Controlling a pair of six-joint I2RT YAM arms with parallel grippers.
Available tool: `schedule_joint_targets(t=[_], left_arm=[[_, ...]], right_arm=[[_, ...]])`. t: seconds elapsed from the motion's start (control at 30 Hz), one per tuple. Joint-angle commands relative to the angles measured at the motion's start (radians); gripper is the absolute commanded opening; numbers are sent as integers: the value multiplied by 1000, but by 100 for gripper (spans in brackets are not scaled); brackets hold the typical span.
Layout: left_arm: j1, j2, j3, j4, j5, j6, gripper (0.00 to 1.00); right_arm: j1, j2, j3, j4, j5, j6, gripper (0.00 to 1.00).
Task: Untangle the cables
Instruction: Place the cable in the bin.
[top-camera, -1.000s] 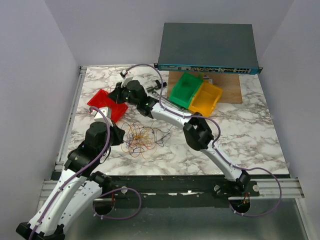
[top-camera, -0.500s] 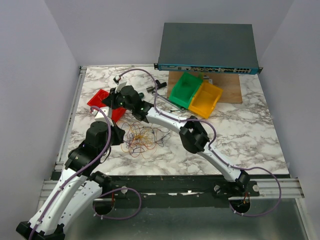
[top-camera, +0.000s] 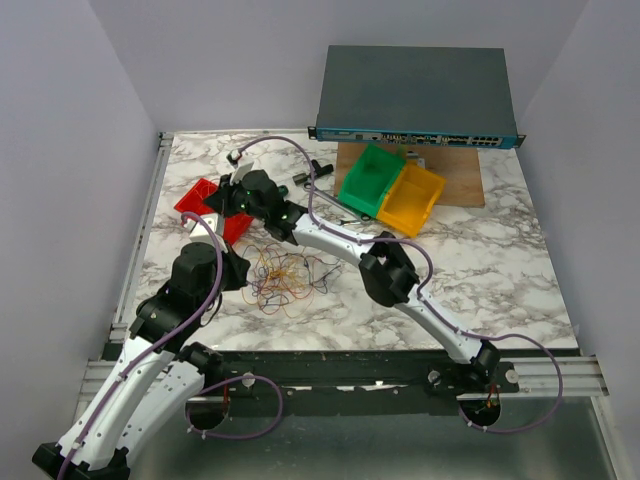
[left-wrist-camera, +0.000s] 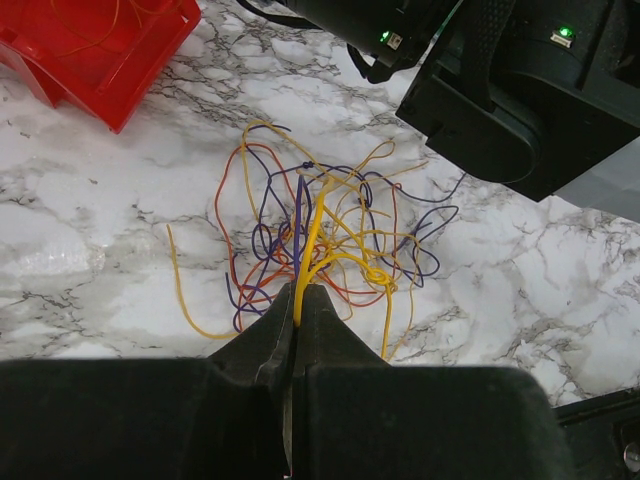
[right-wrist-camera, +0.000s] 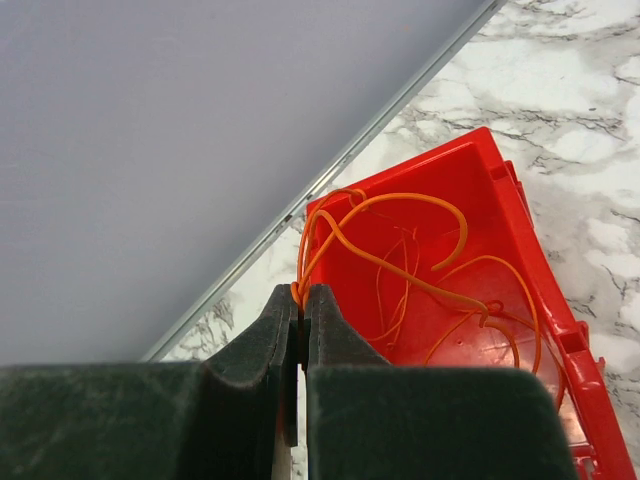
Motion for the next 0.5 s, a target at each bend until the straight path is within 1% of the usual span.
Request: schedule_joint_targets(t=[0.0, 0.1, 0.27, 0.3, 0.33, 0.37, 0.43, 0.47], left_arm=[[-3, -8, 10, 16, -13, 11, 0], [-3, -7, 8, 17, -15, 9, 0], [-3, -4, 10, 16, -15, 9, 0], [-3, -3, 9, 17, -15, 9, 0], [-3, -2, 9, 16, -15, 9, 0], [-2, -2, 9, 16, -15, 9, 0], [-3, 0, 9, 18, -13, 8, 0], [-3, 1, 9, 19, -13, 8, 0]], right_arm=[[2, 57, 25, 36, -39, 53, 1], [-2, 98, 50, 40, -50, 80, 1], [-7, 119, 28, 52, -28, 87, 1], [-7, 117, 24, 53, -25, 88, 6], [-8, 110, 19, 53, -23, 87, 16], [-9, 99, 14, 55, -23, 83, 28], [-8, 74, 10, 54, -20, 68, 47], [-9, 60, 10, 52, -17, 60, 52]])
